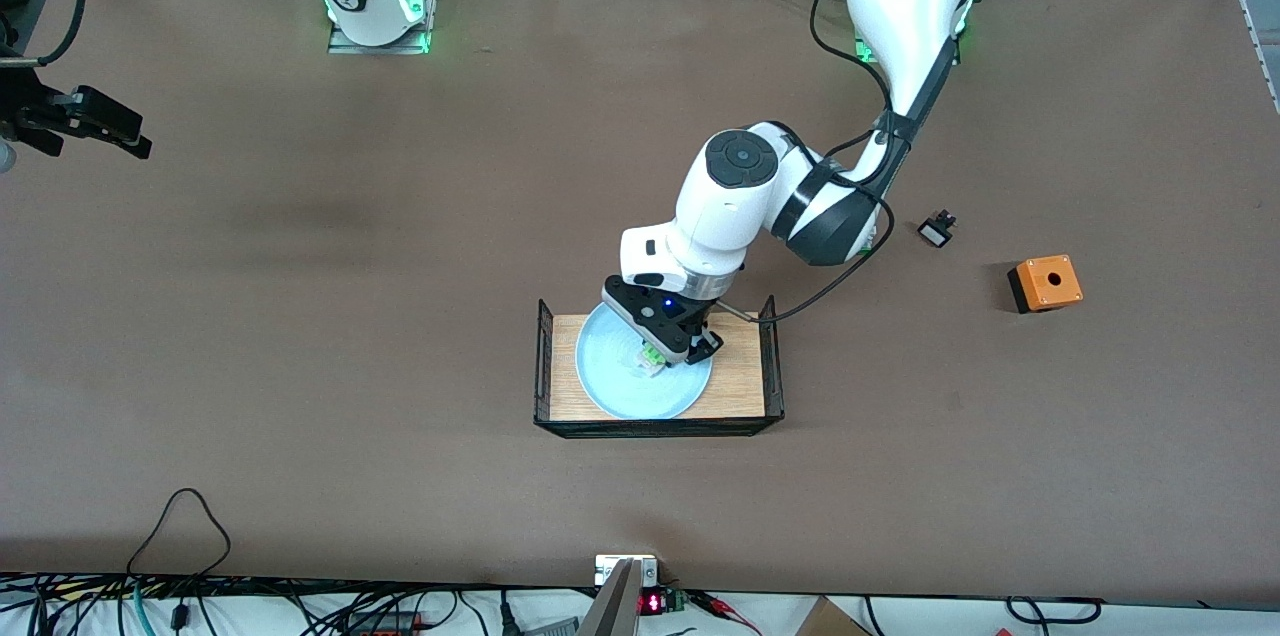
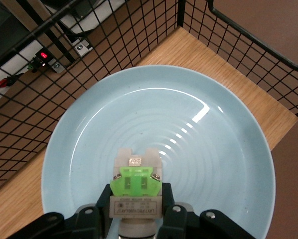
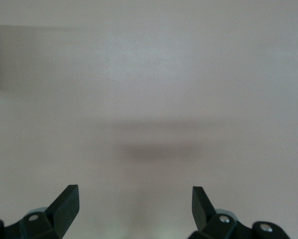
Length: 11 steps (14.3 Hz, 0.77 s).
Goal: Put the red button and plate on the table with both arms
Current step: 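Lift the green switch and carry it beside the orange box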
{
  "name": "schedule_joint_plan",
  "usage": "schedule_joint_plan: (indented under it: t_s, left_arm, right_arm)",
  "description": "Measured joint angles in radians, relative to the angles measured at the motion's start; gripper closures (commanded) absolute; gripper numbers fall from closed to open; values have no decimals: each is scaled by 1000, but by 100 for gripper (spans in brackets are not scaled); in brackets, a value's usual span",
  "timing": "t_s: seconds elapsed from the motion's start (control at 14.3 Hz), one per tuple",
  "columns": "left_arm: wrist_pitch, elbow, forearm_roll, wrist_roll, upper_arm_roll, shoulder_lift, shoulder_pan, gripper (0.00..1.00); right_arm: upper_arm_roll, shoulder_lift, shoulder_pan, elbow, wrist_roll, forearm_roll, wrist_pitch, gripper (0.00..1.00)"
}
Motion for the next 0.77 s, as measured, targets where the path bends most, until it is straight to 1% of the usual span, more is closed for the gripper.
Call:
schedule_joint_plan:
  t_s: [0.14, 0.35, 0.56, 0.77]
  left_arm:
    - [-75, 14, -66, -1, 0, -40, 1, 81]
    - [-240, 26, -109, -27, 0, -146, 22, 81]
    - [-450, 27, -127, -37, 1, -251, 97, 81]
    - [-661, 27, -166, -36, 1, -302, 200, 81]
  right_arm:
    - [0, 0, 0, 0, 0, 0, 0, 0]
    - [0, 0, 0, 1, 0, 0, 0, 0]
    - [0, 0, 0, 1, 0, 0, 1, 0]
    - [0, 0, 0, 1, 0, 1, 1, 0]
